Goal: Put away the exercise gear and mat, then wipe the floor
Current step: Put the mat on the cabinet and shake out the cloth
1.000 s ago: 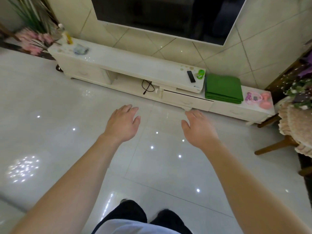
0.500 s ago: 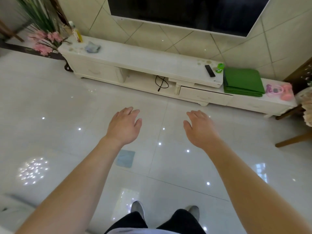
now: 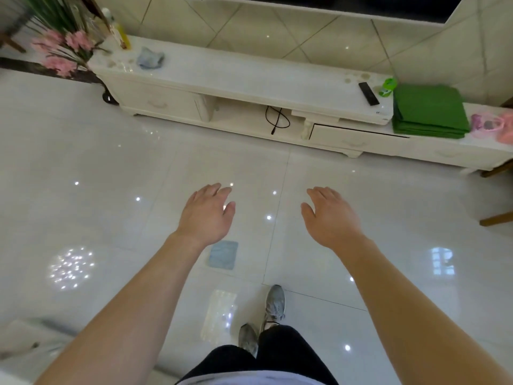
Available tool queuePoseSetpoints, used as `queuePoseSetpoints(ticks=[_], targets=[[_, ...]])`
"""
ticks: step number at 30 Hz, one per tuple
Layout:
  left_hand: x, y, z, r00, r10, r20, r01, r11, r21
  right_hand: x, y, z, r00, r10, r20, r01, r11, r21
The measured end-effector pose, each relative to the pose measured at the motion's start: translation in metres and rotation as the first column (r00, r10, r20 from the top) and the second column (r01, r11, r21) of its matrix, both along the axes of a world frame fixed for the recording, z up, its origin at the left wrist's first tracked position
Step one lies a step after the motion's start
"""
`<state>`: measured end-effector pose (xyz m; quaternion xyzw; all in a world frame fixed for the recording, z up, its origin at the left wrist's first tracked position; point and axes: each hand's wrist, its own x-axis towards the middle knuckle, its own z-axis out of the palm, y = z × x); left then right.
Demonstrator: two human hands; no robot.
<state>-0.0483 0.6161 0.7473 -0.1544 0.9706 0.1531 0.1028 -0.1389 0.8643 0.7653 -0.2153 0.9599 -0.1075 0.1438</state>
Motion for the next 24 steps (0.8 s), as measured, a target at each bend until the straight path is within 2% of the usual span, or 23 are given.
queuePoseSetpoints(ticks=[10,24], targets=[[-0.024,-0.061,-0.072,0.996,0.004,0.088,-0.005,1.0,0.015,-0.03,-0.07,-0.079,0.99,0.056,0.129,-0.063,0.997,0.05],[-0.036,-0.149,-0.305,0.959,-0.163,0.232,0.141,0.984,0.11,-0.021,-0.158,-0.304,0.953,-0.017,0.304,-0.037,0.984,0.174]])
